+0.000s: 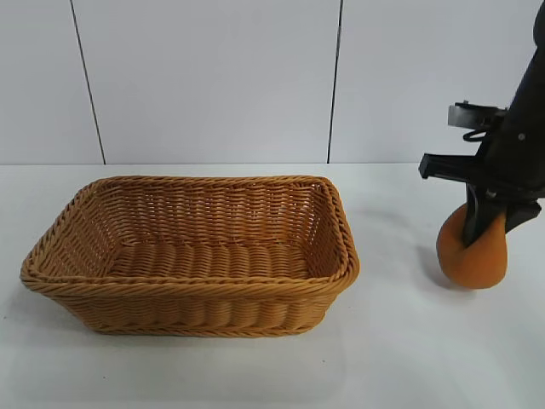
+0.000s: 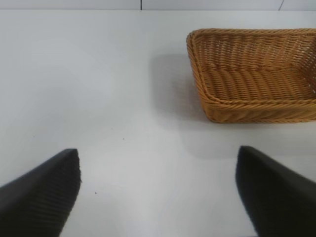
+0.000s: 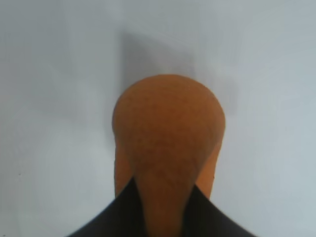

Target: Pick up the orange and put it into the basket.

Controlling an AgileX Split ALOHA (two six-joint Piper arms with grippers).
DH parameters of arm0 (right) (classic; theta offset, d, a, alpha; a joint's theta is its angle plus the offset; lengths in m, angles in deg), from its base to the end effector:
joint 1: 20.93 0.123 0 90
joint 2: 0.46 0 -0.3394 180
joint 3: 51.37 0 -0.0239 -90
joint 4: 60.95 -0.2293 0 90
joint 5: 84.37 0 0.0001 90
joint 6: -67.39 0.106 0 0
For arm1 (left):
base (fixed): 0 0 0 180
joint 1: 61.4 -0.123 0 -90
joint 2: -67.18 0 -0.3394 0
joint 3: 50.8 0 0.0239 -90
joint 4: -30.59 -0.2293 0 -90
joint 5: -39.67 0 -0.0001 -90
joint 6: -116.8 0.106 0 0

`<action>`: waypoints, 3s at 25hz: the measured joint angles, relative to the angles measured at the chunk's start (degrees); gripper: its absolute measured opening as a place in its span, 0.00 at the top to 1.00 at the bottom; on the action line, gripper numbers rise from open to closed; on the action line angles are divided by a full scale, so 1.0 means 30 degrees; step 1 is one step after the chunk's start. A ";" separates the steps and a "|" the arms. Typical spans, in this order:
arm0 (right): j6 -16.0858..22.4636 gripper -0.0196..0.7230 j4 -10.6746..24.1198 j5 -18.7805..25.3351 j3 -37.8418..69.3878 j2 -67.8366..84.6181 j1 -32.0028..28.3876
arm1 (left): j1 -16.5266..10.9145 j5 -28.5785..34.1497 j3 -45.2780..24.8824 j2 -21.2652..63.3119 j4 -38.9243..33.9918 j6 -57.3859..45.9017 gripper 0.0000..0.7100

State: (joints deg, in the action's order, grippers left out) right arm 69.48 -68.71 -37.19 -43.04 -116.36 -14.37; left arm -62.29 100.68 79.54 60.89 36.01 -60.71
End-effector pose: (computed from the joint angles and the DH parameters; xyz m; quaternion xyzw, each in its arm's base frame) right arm 0.3638 0.0524 0.2148 0.0033 0.9958 0.0584 0.0705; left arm -0.0664 -0.0098 0.2606 0.0140 0.8514 -0.0318 0.5234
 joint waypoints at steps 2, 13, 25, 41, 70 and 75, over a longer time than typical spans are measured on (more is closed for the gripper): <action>0.0000 0.91 -0.0321 0.0174 0.0000 0.1753 0.0000 | 0.0000 0.0000 0.0000 0.0000 0.0000 0.0000 0.14; -0.0018 0.91 -0.1604 0.0852 -0.0302 0.5768 0.0000 | 0.0000 0.0000 0.0000 0.0000 0.0000 0.0000 0.14; -0.0695 0.91 -0.3183 0.1413 -0.2884 0.5644 0.3372 | 0.0000 0.0000 0.0000 0.0000 -0.0017 0.0000 0.14; -0.0423 0.91 -0.4310 -0.4993 -0.2884 0.0307 1.0203 | 0.0000 0.0016 0.0000 0.0000 -0.0017 0.0000 0.14; 0.0924 0.04 -0.1228 0.3600 -1.2423 -0.3543 1.0488 | 0.0000 0.0016 0.0000 0.0000 -0.0017 0.0000 0.14; 0.1869 0.04 0.1289 0.6646 -1.4038 -0.3443 1.0007 | 0.0000 0.0016 0.0000 0.0000 -0.0017 0.0000 0.14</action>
State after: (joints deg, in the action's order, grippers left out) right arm 75.08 -64.85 -17.25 -85.16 -126.69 15.65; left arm -62.29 100.73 79.54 60.89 35.96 -60.71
